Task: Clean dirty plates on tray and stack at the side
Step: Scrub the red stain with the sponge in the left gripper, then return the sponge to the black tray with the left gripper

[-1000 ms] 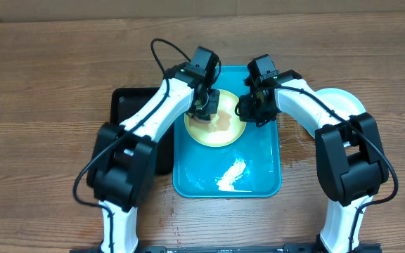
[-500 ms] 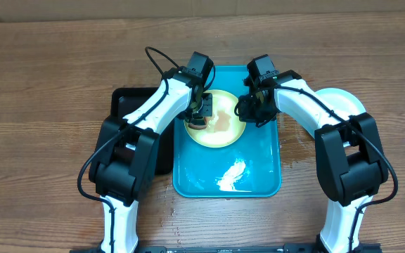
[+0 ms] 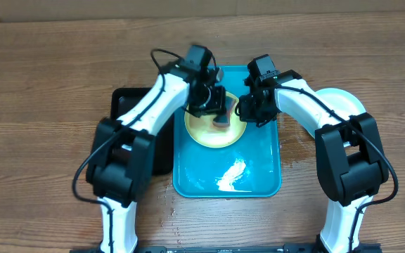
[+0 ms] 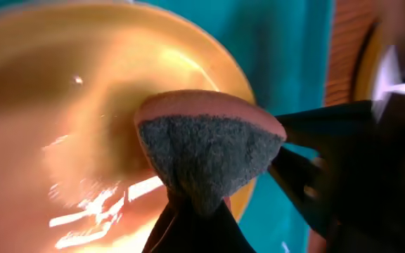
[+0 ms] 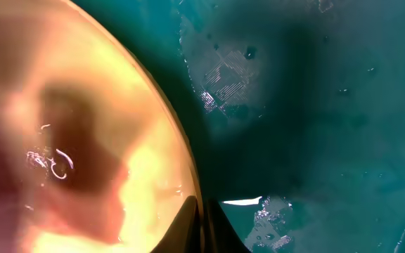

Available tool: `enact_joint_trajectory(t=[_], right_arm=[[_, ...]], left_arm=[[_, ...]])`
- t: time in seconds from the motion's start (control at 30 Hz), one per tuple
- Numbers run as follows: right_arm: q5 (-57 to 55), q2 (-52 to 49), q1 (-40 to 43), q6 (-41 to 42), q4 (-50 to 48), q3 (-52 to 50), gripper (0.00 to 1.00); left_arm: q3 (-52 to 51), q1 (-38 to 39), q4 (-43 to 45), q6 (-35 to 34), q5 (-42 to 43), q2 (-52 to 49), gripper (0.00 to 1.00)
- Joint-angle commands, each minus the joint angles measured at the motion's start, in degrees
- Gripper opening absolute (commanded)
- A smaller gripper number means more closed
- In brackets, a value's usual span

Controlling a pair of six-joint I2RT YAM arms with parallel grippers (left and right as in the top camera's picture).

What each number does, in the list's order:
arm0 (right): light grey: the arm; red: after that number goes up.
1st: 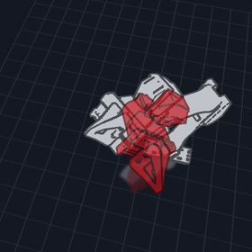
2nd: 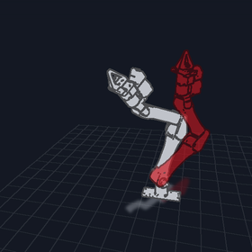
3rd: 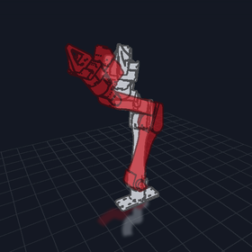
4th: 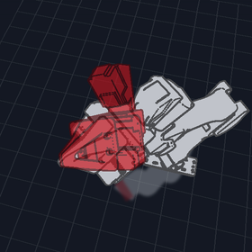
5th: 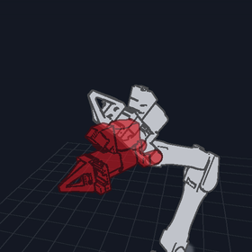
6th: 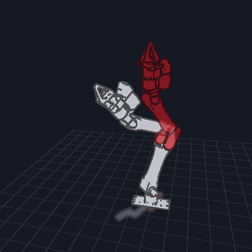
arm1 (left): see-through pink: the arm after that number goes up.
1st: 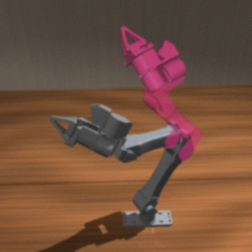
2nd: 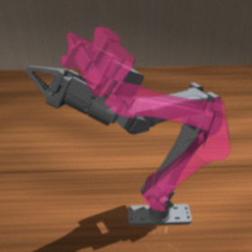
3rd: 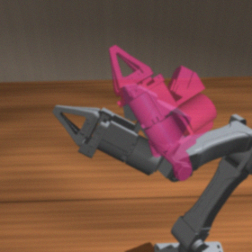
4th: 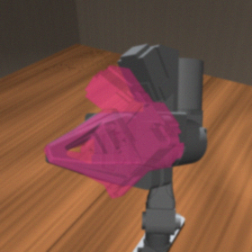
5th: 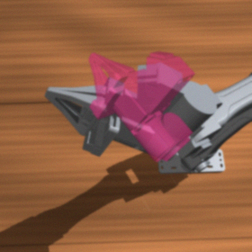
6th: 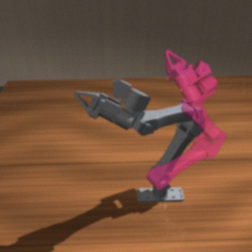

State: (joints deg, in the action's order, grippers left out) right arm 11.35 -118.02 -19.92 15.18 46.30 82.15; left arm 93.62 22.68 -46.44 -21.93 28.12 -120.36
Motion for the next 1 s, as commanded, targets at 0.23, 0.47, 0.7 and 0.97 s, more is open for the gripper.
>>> enact_joint_trajectory(t=[0.23,0.47,0.7,0.97], right_arm=[[-0.4,1.0,-0.3,-0.3,-0.2,-0.5,0.26],[-0.4,1.0,-0.3,-0.3,-0.2,-0.5,0.27],[-0.4,1.0,-0.3,-0.3,-0.2,-0.5,0.27],[-0.4,1.0,-0.3,-0.3,-0.2,-0.5,0.27]], left_arm=[[3.4,-7.5,-20.3,1.1,-26.0,13.1,0.04],[-5.8,-8.3,-23.3,-1.4,-34.3,12.8,0.04],[-19.0,-10.1,-13.1,-2.6,-34.6,12.8,0.04],[-19.4,-14.0,-12.3,6.1,-27.4,12.8,0.05]])
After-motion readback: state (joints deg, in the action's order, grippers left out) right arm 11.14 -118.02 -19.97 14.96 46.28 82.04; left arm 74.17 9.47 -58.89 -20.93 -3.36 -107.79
